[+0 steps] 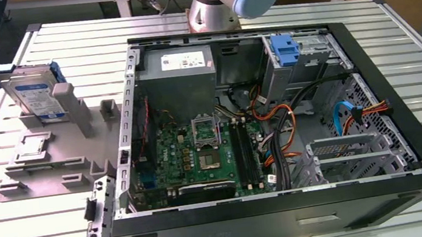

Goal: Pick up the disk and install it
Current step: 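Pick up the disk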

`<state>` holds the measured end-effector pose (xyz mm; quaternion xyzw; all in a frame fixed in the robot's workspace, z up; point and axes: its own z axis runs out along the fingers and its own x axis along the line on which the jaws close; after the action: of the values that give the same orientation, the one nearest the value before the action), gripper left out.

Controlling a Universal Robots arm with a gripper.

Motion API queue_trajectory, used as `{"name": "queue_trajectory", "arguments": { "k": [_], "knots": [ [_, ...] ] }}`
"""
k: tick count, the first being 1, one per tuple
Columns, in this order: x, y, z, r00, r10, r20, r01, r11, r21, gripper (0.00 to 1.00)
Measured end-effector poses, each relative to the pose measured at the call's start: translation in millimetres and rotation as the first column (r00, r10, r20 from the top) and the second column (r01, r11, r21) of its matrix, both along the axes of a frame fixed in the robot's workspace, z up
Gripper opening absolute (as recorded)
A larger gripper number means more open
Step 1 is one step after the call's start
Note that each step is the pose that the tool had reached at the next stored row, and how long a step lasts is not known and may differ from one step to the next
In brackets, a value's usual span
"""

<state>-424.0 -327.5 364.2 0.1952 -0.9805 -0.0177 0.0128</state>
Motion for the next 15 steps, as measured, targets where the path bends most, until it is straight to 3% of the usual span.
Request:
{"name": "queue_trajectory", "arguments": {
  "k": [8,13,15],
  "knots": [
    [-0.1,0.0,-0.2,0.9961,0.088,0.0028,-0.088,0.9961,0.0001,0.1],
    [-0.2,0.0,-0.4,0.9881,0.154,0.0044,-0.154,0.9881,0.0001,0.1],
    [-0.2,0.1,-0.6,0.9856,0.169,0.0111,-0.169,0.9857,-0.001,0.1]
  ]
}}
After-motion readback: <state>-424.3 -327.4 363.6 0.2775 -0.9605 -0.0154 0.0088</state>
